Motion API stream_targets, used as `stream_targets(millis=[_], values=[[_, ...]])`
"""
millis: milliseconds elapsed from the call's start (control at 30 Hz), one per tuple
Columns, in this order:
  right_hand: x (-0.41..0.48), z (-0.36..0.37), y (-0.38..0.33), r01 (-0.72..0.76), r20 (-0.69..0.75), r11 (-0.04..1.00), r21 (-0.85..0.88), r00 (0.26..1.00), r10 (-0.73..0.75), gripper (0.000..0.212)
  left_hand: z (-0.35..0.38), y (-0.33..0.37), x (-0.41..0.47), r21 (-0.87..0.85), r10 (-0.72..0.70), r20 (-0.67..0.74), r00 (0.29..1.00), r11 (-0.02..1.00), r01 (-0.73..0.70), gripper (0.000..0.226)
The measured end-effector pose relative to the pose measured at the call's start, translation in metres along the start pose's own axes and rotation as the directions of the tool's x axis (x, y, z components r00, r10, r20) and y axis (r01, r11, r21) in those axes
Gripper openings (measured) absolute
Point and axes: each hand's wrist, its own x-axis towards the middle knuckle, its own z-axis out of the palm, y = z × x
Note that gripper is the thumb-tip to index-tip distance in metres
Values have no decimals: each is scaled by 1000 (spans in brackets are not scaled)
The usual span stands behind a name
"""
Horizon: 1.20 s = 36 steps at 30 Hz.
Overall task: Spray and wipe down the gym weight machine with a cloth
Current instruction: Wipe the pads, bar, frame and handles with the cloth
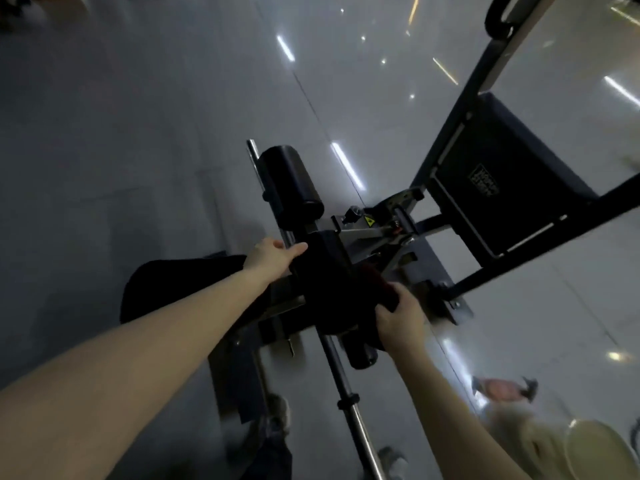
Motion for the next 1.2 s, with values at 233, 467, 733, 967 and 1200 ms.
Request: stream_targets(millis=[233, 467, 733, 967, 1200], values=[[-1, 49, -9, -62, -15, 990, -126, 998, 61, 37, 19, 5, 49, 52, -69, 176, 982, 997, 60, 80], [36, 83, -32, 55, -124, 914, -403, 986, -114, 18, 12, 3, 77, 101, -17, 230, 973, 995, -7, 72], [126, 117, -77, 156, -104, 926, -343, 974, -203, 26, 14, -1, 85, 132, 36, 229, 973, 989, -67, 76], [26, 62, -20, 178, 11, 886, -429, 981, -192, 20, 6, 7, 83, 110, 19, 307, 951, 992, -56, 98], [26, 58, -19, 104, 1, 867, -487, 993, -119, 12, 14, -9, 106, 142, -12, 300, 954, 989, -32, 143]])
